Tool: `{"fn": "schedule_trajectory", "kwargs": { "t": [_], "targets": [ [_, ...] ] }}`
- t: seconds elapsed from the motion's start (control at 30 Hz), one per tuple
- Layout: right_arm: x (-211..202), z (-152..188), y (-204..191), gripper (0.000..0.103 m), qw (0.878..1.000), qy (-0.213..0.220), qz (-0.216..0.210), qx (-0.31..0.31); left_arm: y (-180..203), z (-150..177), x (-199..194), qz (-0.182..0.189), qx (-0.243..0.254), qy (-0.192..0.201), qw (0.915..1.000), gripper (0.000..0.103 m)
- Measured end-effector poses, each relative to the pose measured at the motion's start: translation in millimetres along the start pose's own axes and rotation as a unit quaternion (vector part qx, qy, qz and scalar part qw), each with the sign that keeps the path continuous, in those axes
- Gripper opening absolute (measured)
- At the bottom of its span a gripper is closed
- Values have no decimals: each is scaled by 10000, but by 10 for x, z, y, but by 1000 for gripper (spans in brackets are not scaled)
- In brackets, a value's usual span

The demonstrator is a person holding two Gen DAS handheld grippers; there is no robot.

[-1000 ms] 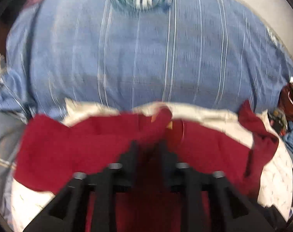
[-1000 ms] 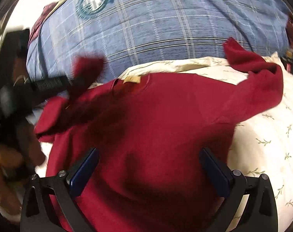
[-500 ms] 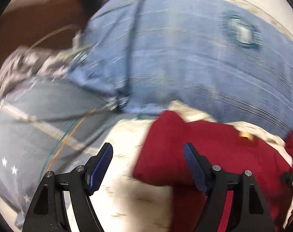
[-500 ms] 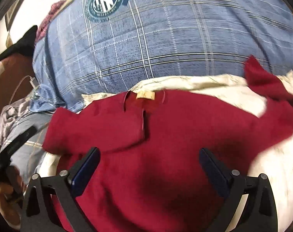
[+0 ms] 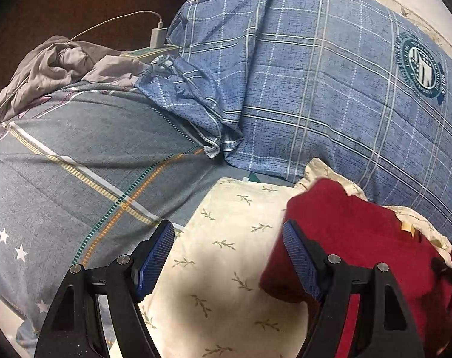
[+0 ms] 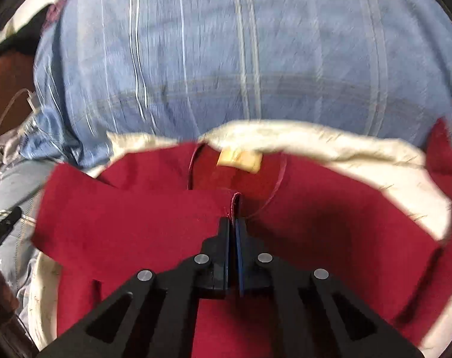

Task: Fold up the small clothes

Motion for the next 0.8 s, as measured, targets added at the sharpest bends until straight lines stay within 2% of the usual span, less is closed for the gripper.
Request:
{"fn": "schedule_trajectory", "kwargs": {
  "t": [0.07, 0.17, 0.23, 0.33, 0.4, 0.43, 0.47, 0.57, 0.63, 0.7, 0.8],
  "targets": [
    [-196, -55, 237, 3, 9992, 264, 197, 204, 23, 11, -29, -14, 58, 53, 10000, 75],
    [-271, -64, 530, 3, 9969, 322, 615, 379, 47, 60, -94, -51, 73, 79, 9999, 75],
    [-190, -38, 682, 3, 9942, 187, 960, 437, 107, 109, -58, 13, 112, -36, 9999, 75],
    [-21, 91, 784, 6, 9923, -170, 1118, 507, 243, 175, -36, 130, 314, -152, 9993, 75],
    [41, 157, 831, 10, 9912, -372, 1085, 668, 320, 198, -38, 225, 435, -183, 9986, 75],
    [6, 170, 855, 19, 9910, -359, 1022, 784, 368, 212, -39, 285, 517, -196, 9981, 75],
    [-50, 174, 869, 33, 9911, -281, 1003, 831, 407, 225, -39, 332, 591, -206, 9975, 75],
    [-245, 112, 737, 48, 9925, 206, 1013, 654, 501, 253, -16, 479, 766, -265, 9956, 75],
    [-266, 96, 478, 49, 9967, 240, 746, 232, 546, 277, 34, 563, 823, -363, 9944, 75],
    [-172, 131, 179, 48, 9997, 1, 226, -135, 573, 316, 139, 533, 925, -556, 9927, 75],
    [28, 207, -171, 47, 9988, -280, -172, -354, 562, 382, 334, 87, 1115, -844, 9901, 75]
  ]
}}
Point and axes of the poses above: each gripper's, at about its wrist camera, not at the fingertips, and x roughly the way its jaws point, y to its right, z to its underside, the point moved 3 cm from there along x, roughly the way its jaws point, and after that the axes turned 11 degrees about z, right-handed, at the moved point
